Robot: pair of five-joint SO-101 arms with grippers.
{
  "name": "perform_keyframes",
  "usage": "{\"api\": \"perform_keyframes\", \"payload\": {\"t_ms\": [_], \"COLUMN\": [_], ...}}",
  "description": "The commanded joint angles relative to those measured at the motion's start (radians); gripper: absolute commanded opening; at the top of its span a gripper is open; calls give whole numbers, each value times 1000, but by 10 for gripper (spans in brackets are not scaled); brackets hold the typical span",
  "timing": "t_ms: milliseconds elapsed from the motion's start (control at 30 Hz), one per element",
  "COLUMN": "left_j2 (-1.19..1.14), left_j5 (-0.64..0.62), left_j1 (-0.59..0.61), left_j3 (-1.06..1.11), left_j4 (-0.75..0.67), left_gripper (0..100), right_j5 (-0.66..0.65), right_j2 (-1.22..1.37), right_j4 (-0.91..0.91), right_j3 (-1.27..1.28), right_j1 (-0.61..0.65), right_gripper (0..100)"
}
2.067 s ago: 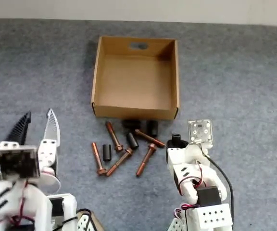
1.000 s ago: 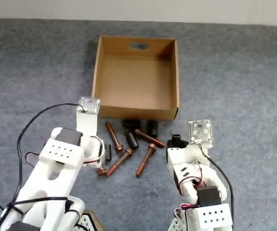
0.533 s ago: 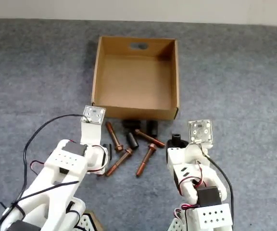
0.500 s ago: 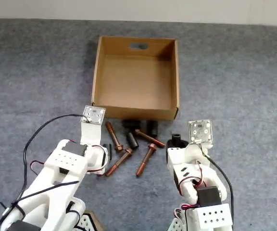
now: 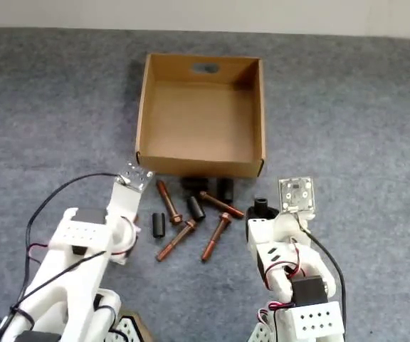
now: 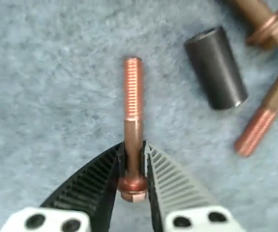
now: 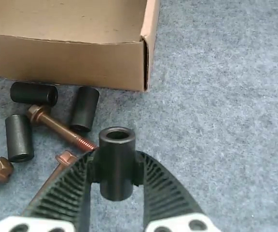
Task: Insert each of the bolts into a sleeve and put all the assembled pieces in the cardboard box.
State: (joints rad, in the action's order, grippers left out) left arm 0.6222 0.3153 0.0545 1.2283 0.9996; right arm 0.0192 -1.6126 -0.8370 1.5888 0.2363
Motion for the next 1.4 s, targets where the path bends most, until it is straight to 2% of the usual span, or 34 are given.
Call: {"api": "perform_keyframes", "payload": {"t_ms": [0,100,233,500,600,800,1000,1100,1233,1300,1367], "left_j2": [5,5,5,-1,2,5,7,7,-1,-2,-2], "left_j5": [190,319,402,701,718,718,715,601,276,94,-37], "left_j1": [81,105,102,102,102,110,156,203,206,206,206], "left_j3": [-87,-163,-231,-203,-206,-205,-219,-277,-320,-288,-245], "left_j4": [6,15,91,101,100,103,110,210,371,371,330], "left_gripper": [24,26,27,28,37,245,213,177,149,148,148], "right_j5": [3,3,3,3,3,3,3,3,3,3,3], "right_j2": [-16,-16,-16,-16,-13,-12,-12,-15,-16,-16,-16], "right_j4": [-2,-2,-2,-2,-2,-2,-4,-4,-4,-4,-4], "right_j3": [-4,-4,-4,-4,-4,-4,-4,-4,-4,-4,-4], "right_j1": [-10,-10,-10,-10,-10,-10,-10,-10,-10,-10,-10], "right_gripper": [5,5,5,5,5,5,5,5,5,5,5]}}
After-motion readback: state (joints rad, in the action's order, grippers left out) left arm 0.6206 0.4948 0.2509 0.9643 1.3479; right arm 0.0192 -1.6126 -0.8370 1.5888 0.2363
